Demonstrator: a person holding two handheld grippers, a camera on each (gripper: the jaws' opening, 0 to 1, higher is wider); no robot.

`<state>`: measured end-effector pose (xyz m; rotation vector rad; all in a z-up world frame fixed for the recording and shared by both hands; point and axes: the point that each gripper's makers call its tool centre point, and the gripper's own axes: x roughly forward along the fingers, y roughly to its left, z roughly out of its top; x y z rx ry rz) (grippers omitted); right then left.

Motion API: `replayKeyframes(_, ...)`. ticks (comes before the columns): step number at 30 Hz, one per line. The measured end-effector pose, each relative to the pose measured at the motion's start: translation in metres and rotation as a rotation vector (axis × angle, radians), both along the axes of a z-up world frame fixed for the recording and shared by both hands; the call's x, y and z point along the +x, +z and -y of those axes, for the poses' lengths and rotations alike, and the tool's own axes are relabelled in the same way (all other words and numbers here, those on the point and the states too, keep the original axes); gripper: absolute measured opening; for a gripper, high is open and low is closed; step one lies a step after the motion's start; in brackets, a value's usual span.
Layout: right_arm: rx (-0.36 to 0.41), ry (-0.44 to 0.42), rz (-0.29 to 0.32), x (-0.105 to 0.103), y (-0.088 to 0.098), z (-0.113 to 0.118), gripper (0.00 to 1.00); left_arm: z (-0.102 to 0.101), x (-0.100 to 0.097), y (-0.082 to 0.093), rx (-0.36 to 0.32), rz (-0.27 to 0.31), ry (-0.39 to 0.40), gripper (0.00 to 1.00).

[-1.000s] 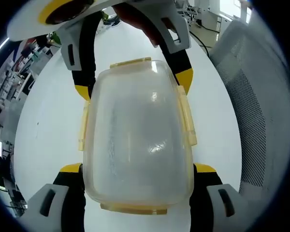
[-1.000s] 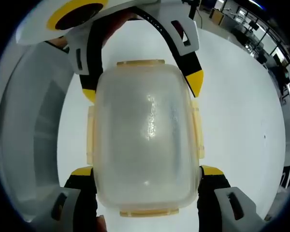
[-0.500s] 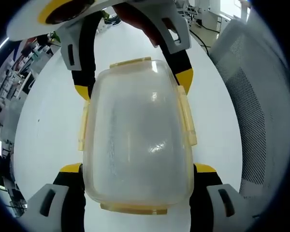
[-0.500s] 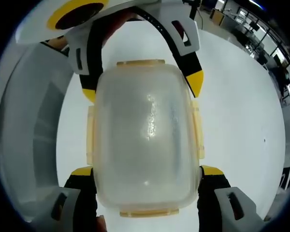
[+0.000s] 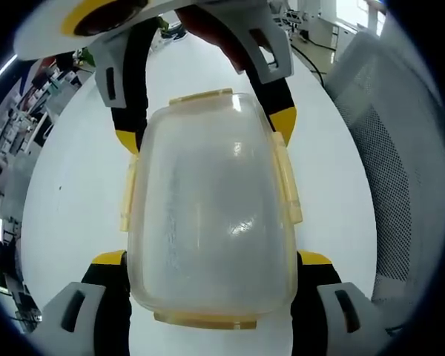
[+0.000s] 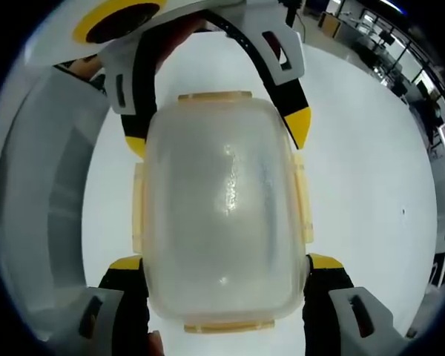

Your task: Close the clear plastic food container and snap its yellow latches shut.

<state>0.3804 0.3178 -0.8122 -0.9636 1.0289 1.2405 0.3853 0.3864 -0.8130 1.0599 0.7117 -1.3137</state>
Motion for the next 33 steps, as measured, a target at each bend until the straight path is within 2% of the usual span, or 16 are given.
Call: replayKeyframes(33,-0.009,-0.009,-0.002,0.032,-0.002,0.009,0.87,0.011,0.034,-0.001,-0.017,-0.001,-0.014,0.91)
